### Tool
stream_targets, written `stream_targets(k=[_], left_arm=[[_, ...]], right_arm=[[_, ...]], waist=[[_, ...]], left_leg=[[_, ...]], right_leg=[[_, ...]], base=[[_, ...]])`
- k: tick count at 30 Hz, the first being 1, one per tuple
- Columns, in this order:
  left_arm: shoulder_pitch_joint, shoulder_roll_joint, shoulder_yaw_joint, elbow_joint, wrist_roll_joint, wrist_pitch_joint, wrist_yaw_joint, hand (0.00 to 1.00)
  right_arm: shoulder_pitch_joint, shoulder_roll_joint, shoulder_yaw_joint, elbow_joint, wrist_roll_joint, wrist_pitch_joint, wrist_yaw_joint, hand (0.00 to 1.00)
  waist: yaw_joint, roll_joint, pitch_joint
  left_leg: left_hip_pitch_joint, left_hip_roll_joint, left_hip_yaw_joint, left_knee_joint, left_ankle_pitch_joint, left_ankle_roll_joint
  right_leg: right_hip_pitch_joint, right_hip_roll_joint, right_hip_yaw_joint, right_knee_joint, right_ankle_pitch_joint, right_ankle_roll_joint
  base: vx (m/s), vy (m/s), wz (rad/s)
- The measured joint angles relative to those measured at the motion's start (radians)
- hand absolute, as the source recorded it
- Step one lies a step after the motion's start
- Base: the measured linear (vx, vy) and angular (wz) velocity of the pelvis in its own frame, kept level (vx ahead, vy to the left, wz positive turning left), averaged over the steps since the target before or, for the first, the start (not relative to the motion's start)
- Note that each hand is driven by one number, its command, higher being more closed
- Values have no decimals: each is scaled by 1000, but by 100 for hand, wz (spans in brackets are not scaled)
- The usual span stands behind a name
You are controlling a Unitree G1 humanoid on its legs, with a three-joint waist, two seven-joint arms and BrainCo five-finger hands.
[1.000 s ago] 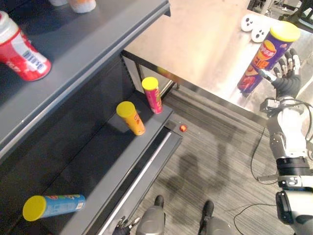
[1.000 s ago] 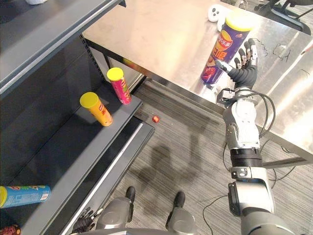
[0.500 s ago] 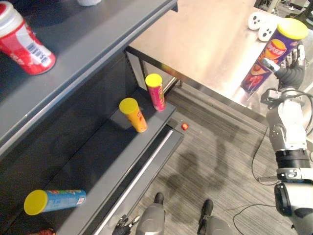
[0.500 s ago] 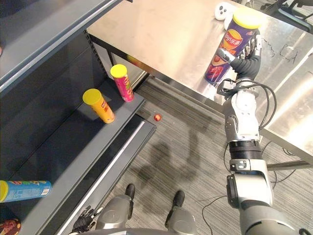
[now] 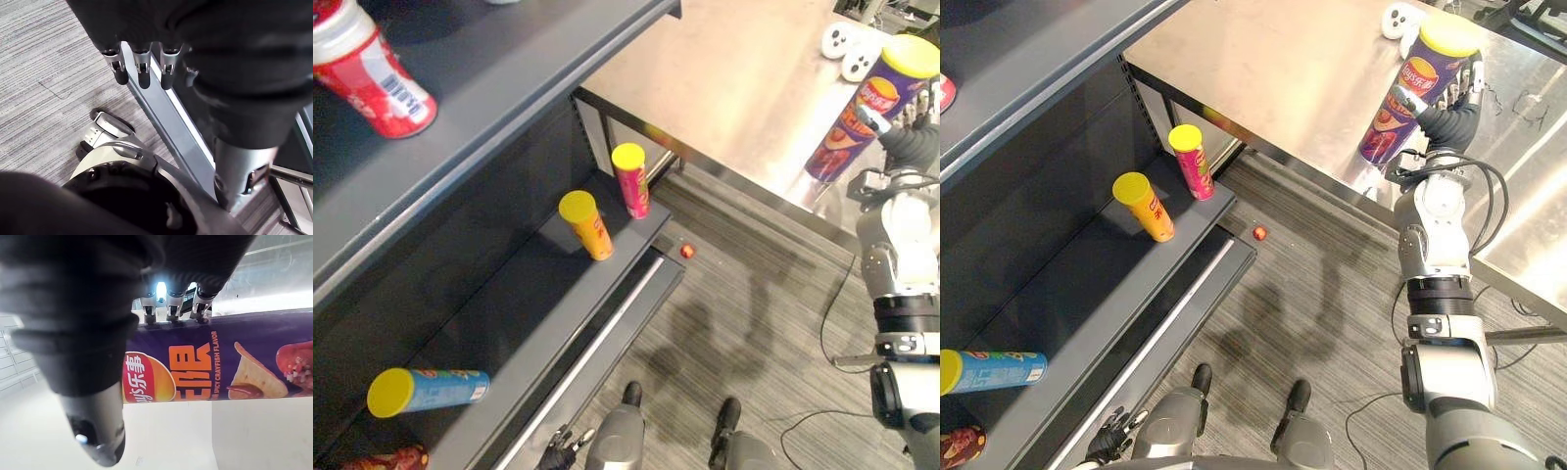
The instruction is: Put the gum and the chips on the shelf.
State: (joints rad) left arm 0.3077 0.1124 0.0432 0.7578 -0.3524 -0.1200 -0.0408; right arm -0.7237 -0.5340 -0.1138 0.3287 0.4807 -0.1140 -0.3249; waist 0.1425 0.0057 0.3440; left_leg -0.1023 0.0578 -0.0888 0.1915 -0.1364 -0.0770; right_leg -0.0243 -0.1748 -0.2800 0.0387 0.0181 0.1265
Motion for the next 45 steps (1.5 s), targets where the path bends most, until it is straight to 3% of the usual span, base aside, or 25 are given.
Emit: stream_targets(k=[11, 33, 45], left_arm=[[0, 7, -20, 0, -27, -2, 0, 0], [-2, 17, -36, -8, -40, -2, -4, 0], [-12, 23, -45, -39, -69, -3, -6, 0]], right_arm=[[0, 0, -36, 25, 10, -26, -35, 0], [1, -1, -37, 39, 32, -29, -38, 0], [-70, -77, -22, 66, 32, -29, -65, 0]], waist=[[2, -2, 1], [3, -15, 15], [3, -14, 59]], left_leg=[[12, 5, 21, -47, 31, -3], [-5, 3, 16, -50, 47, -3], [-59, -4, -5, -50, 71, -3]], right_leg=[[-24, -2, 12, 14, 0, 0], [-52, -11, 3, 44, -3, -2], [-113, -28, -11, 88, -11, -3]], base=[[-2, 1, -3], [-3, 0, 0], [-13, 2, 5]])
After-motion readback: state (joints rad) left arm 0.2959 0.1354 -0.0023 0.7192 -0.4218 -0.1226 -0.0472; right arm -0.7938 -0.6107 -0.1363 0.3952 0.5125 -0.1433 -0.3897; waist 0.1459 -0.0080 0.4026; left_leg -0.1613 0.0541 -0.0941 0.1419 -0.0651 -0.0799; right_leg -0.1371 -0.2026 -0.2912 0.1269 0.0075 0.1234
